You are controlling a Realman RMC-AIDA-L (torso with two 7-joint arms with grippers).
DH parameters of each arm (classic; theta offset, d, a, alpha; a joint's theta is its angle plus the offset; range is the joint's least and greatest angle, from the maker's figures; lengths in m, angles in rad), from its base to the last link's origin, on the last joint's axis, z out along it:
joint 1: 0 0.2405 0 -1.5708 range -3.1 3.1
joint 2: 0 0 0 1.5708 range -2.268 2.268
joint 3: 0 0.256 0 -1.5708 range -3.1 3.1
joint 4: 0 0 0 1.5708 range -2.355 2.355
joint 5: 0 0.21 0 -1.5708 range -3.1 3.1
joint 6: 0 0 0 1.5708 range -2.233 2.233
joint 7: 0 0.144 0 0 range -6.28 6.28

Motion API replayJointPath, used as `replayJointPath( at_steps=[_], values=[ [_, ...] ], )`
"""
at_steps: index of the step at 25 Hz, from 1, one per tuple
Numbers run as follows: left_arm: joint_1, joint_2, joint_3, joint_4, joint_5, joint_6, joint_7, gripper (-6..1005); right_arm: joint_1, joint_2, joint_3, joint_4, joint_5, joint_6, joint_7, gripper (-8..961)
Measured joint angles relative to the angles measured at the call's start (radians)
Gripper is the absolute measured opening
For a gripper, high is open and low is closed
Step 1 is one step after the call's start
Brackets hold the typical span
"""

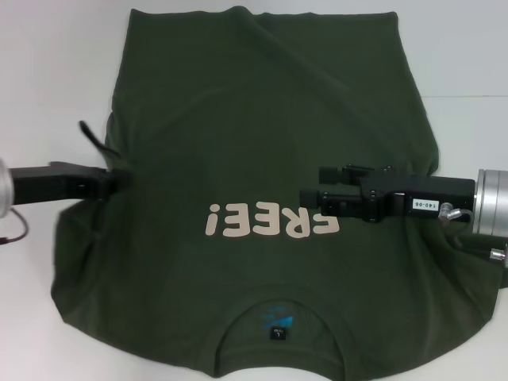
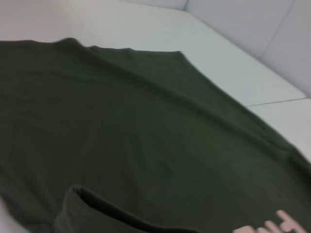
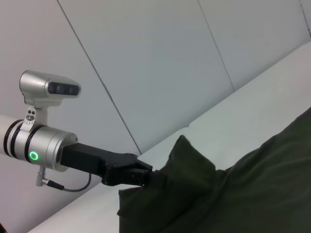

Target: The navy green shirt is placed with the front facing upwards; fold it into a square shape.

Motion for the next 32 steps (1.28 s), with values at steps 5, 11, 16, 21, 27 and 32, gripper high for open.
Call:
replayJointPath(
  at_steps=[5,11,16,21,27,32],
  values=[
    [-0.037,-0.001,0.023,-0.109,-0.068,-0.014,-0.045,47,-0.003,0.000,0.000,0.001,0.000,-0.004,-0.001,853],
    [-0.071,-0.001,0.015,-0.306,-0.199,-0.113,-0.034,76,-0.004,0.000,-0.001,0.001,0.000,-0.009,-0.002,852],
    [-0.062,-0.003,0.011,-0.398,-0.321,-0.164,0.027,101,-0.008,-0.004,0.006,0.001,0.000,-0.017,0.000,853],
    [-0.036,-0.002,0.007,-0.399,-0.375,-0.135,0.090,252,-0.011,-0.014,0.017,0.001,0.000,-0.026,0.010,853],
    [-0.013,0.002,-0.018,-0.394,-0.416,0.017,0.245,605,-0.020,-0.045,0.044,-0.010,0.000,-0.033,0.130,853],
    [0.005,0.003,-0.002,-0.378,-0.400,0.134,0.345,773,-0.030,-0.076,0.044,-0.015,-0.005,-0.042,0.309,852]
  ],
)
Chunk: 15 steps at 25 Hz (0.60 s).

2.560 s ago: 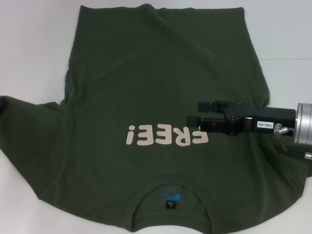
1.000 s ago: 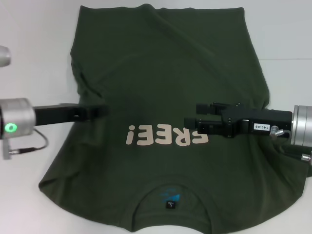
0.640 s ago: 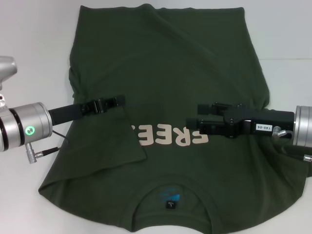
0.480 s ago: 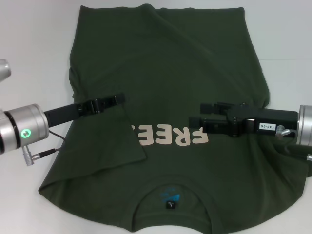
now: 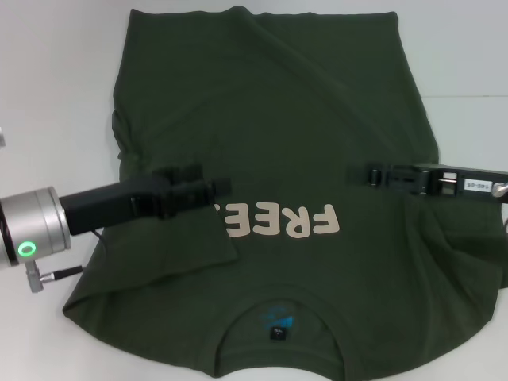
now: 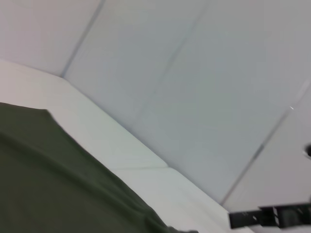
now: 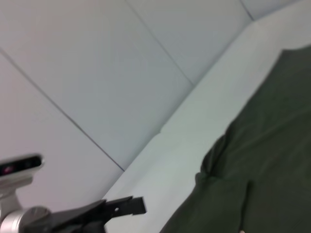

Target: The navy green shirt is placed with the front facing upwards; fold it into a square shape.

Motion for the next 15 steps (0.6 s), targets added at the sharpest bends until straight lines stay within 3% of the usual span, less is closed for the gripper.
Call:
replayJointPath(
  at_steps=[1,7,15],
  values=[
    [0.001,0.000,0.010,0.001,0.003,0.012,0.027,781,-0.003,-0.012,-0.002,-0.001,-0.003,0.000,0.056,852],
    [0.007,-0.001,0.065,0.000,0.020,0.076,0.224,834,-0.022,-0.036,-0.006,-0.041,-0.014,-0.011,0.187,854],
    [-0.022,-0.003,0.114,0.000,0.092,0.066,0.252,859,-0.042,-0.059,0.003,-0.157,-0.158,0.005,0.431,853]
  ],
)
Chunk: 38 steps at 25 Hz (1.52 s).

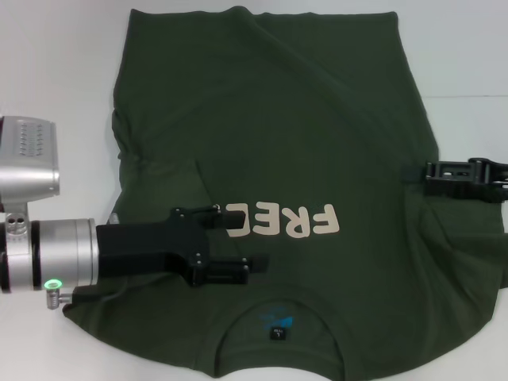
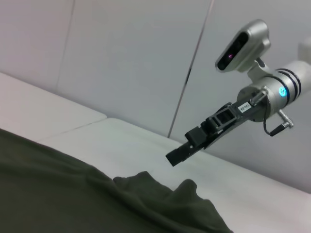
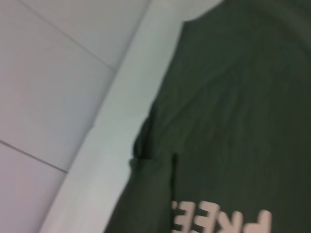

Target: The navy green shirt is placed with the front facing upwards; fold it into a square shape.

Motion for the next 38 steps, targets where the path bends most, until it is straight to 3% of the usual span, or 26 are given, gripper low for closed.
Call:
replayJointPath(
  at_steps=[9,22,33,38],
  values=[
    [0.005,-0.002,-0.010,-0.003,-0.006,-0.003,0.000,859,-0.063,-0.016,0.129,-0.024,-0.091,-0.006,0.077,853],
    [0.006,-0.001,-0.009,-0.004,-0.001,-0.012,-0.004,858,-0.225,-0.013,0.275,-0.023,-0.092,0.002,0.038,853],
    [0.001,0.000,-0.009,-0.004,0.002,-0.013,-0.002,858,-0.230,0.016,0.287,-0.002,-0.094,0.085,-0.027,852],
    [0.004,0.001,-0.009,-0.001,0.003,-0.022,-0.002,859,-0.201,0.014,0.283,0.065,-0.101,0.133,-0.050,852]
  ],
)
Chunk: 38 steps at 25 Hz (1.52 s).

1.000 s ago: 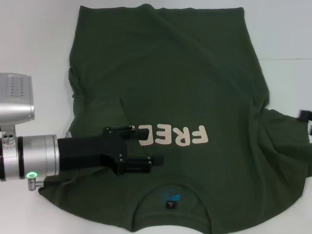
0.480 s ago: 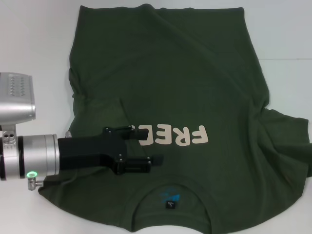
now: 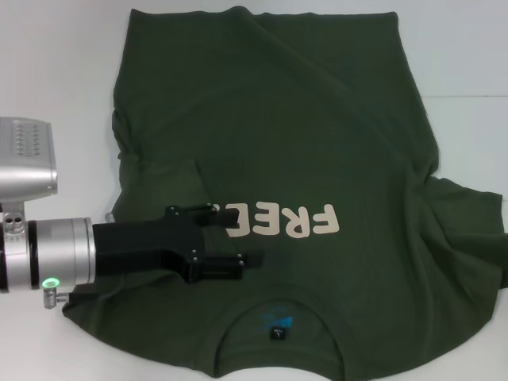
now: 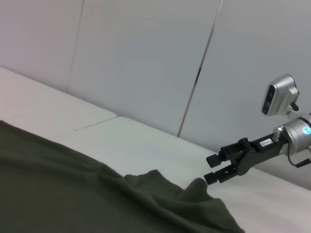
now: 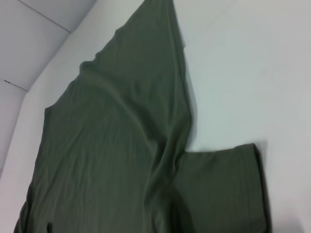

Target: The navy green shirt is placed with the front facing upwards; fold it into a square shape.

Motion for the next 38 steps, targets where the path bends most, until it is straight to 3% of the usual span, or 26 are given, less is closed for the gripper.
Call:
replayJointPath(
  at_steps=[14,30,35,38],
  values=[
    [0.003,0.001,0.000,0.001,0.000,-0.019,0.002,860,0.060,0.004,0.000,0.054,-0.047,0.050,-0.009,768],
    [-0.003,0.003,-0.002,0.002,0.000,-0.032,-0.001,859,0.054,0.003,0.013,0.066,-0.054,0.048,0.005,375],
    [-0.004,0.003,-0.002,0.002,0.000,-0.030,-0.001,859,0.053,-0.005,0.037,0.064,-0.056,0.049,0.020,136],
    [-0.002,0.002,-0.002,0.002,-0.003,-0.027,-0.001,859,0.053,-0.013,0.042,0.056,-0.057,0.048,0.030,54]
  ],
)
